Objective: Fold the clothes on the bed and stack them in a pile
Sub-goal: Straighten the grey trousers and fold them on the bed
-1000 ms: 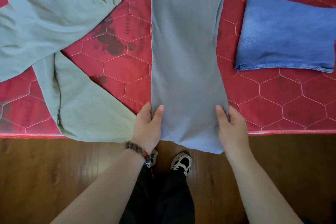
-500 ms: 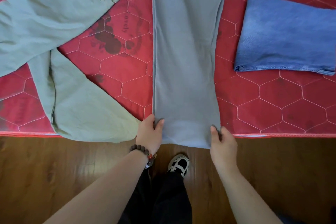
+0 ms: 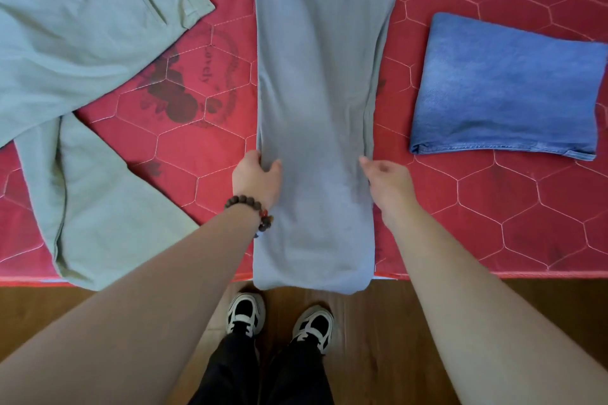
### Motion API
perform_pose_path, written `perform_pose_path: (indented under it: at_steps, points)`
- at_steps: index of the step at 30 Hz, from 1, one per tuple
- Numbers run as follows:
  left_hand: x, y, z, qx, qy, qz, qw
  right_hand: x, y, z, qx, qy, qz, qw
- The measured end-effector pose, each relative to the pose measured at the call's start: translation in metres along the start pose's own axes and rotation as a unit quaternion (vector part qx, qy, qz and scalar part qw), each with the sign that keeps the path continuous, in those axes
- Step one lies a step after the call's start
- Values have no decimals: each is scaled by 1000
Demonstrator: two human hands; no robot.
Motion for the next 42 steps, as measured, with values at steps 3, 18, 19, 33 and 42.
perform_pose_path:
  at_steps: [3,18,19,33,42]
  points:
    - [-7,-16,-4,-8,-11,1,1000,20,-31,-6,24,-27,-2,999]
    - [-44,-82,14,-22,-25,-4,999,71,-87,5,12,-2,21,1000]
    - [-54,-99,17,-29,-25,-11,999,79,-99,4,4,-18,17,1000]
    - [-104,-189,27,-72,-39,-6,997,124,-164,6,-121,90,-29,988]
    - [-153,-251,28,-70,-34,-37,996,181,-241,17,-66,-53,-19,996]
Point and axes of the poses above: each hand's wrist, its own y-axis away from the middle knuckle, its own z-axis out of the back of the hand, x = y × z, the point moved 7 cm from there along -y, towards the middle knuckle, and after that the axes turned 4 degrees about x, right-handed, at the moved point
